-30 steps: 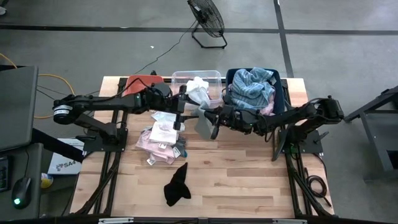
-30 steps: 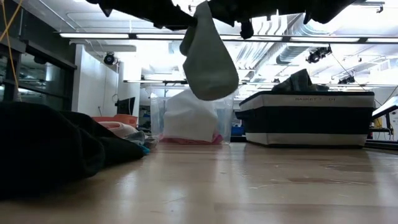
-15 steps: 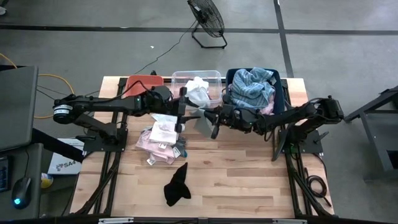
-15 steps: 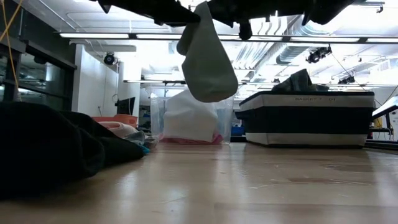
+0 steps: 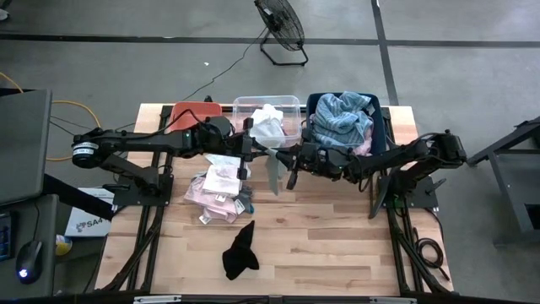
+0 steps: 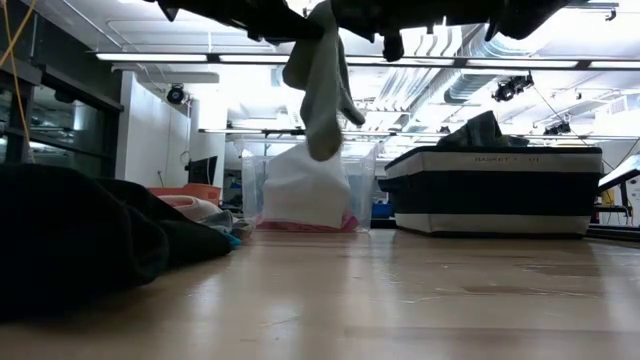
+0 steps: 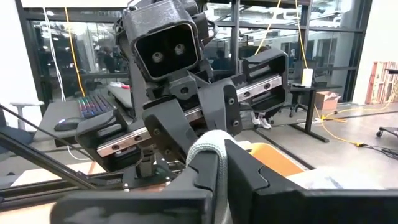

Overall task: Pick & Place Cloths
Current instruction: Put the green sock into the orange bin

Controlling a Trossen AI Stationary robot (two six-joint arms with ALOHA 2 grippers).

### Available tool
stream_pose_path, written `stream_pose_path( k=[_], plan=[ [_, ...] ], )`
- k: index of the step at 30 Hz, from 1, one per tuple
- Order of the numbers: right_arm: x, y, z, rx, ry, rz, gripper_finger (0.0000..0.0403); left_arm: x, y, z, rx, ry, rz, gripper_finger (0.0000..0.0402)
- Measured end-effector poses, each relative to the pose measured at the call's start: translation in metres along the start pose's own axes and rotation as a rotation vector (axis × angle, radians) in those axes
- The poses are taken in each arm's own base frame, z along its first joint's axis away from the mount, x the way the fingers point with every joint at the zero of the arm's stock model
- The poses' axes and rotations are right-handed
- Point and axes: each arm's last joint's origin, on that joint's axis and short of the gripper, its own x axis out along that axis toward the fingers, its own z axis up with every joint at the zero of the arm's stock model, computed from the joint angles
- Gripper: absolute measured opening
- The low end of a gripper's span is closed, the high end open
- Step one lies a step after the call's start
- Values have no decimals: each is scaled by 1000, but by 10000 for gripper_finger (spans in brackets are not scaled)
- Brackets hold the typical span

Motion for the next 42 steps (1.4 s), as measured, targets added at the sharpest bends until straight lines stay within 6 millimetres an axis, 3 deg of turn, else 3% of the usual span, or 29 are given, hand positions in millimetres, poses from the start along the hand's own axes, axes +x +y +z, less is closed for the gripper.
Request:
stream_pose_path(
  k=[5,11,15,19,30,42],
  plan=[
    [-1,2,1,5,-14,0,58,0,0,-1,-1,7,-1,4],
    [-3,0,6,21,-21,-11,157,-5,1,0,18,47,61,2],
    [-9,-2,18,23,-26,-26,222,-18,4,3,44,100,135,2],
    [-17,-4,29,29,-17,-18,260,-38,7,6,90,178,259,1],
    [-21,-6,29,56,39,-26,271,-96,17,9,227,509,694,1],
    [-21,-6,29,54,46,-26,271,-130,59,-22,143,774,895,0]
  ],
)
